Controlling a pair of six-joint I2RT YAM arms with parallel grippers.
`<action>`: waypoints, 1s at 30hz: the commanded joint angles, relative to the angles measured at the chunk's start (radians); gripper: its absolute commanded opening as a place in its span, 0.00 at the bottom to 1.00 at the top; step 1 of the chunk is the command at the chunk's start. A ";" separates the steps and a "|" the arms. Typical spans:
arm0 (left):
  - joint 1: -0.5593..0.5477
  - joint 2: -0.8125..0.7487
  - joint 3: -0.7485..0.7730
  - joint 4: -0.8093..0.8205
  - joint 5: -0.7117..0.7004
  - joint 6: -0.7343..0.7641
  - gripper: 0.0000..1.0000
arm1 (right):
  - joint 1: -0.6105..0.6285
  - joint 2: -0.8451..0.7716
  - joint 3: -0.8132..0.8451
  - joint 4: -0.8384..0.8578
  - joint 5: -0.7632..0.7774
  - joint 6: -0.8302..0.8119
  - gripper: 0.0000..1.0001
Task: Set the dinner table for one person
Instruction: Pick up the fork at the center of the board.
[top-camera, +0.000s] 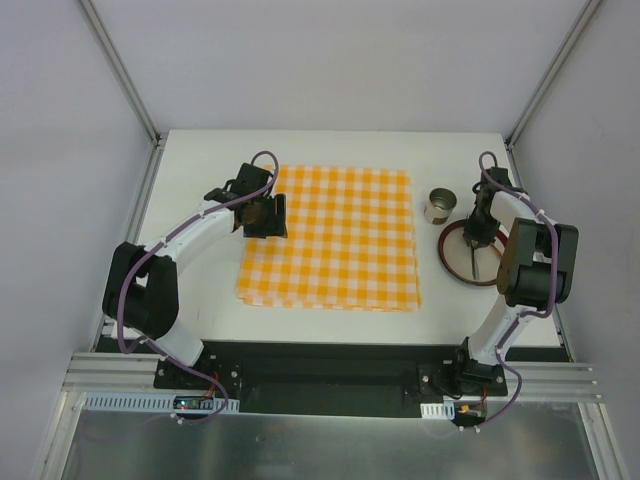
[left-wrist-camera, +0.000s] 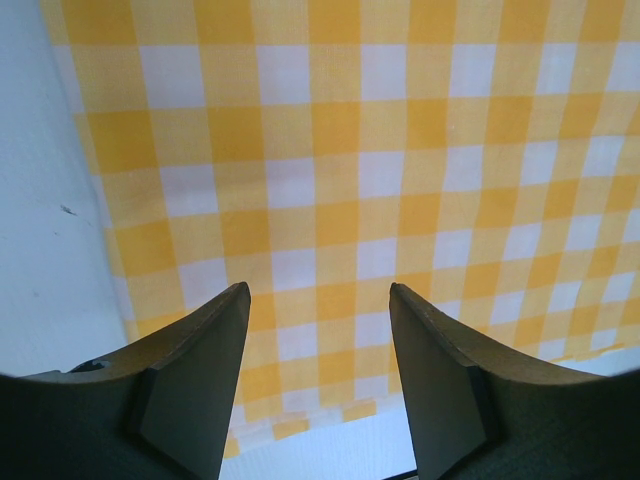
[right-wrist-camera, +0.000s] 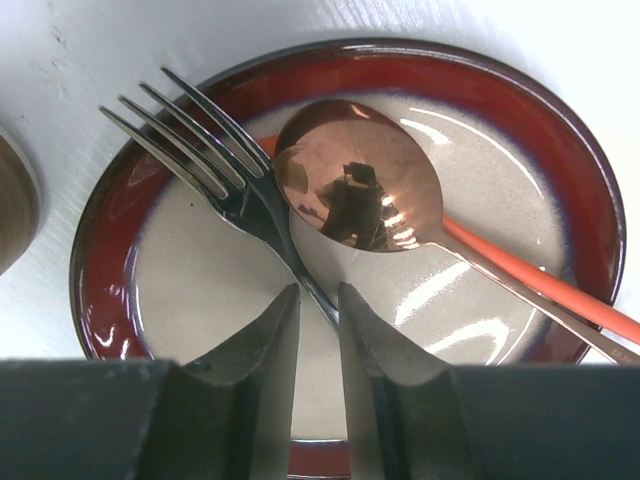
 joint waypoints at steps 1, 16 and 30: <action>0.009 -0.040 0.025 0.004 0.021 0.016 0.58 | -0.005 0.003 -0.055 -0.046 -0.031 0.015 0.24; 0.009 -0.049 0.014 0.004 0.029 0.009 0.58 | 0.011 -0.066 -0.127 -0.048 -0.041 0.033 0.01; 0.009 -0.049 0.014 0.003 0.040 0.000 0.58 | 0.093 -0.187 -0.158 -0.080 0.068 0.038 0.01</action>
